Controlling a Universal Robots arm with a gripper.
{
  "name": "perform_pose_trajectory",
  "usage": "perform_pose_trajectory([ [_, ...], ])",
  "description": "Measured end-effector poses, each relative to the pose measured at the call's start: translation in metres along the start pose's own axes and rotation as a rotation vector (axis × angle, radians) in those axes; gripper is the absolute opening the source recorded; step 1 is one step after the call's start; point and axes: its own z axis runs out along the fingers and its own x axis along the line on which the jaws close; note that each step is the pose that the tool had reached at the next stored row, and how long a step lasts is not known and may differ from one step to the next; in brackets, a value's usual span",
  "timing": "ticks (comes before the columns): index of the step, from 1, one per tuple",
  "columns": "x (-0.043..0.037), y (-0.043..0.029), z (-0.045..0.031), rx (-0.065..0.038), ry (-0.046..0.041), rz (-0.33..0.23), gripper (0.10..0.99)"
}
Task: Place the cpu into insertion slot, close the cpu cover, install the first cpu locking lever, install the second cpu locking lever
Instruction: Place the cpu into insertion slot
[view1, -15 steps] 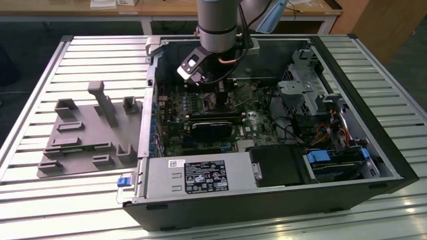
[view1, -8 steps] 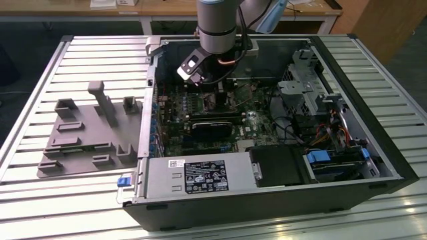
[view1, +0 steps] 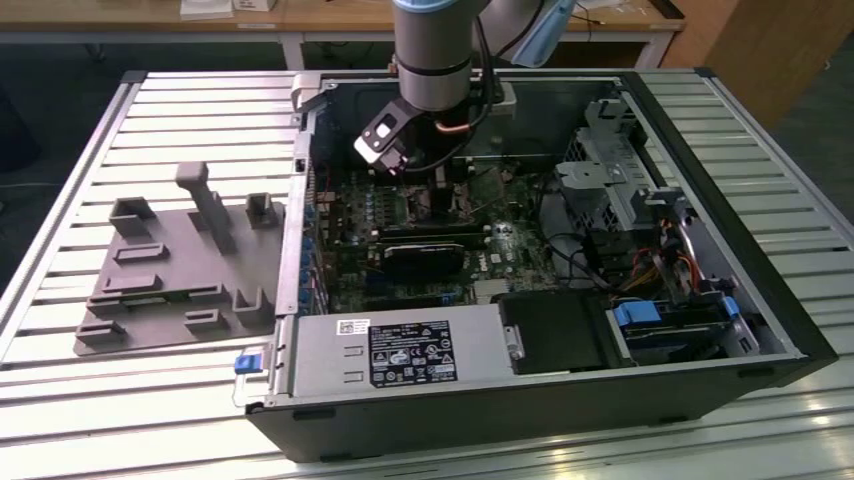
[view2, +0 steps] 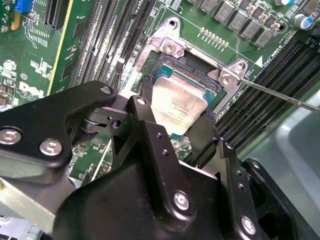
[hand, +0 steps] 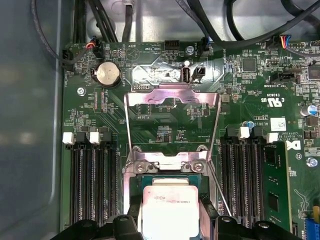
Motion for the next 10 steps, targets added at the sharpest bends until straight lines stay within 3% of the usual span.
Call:
perform_pose_trajectory([
  [10, -0.0006, -0.0016, 0.0008, 0.0, 0.0013, -0.002, 0.533],
])
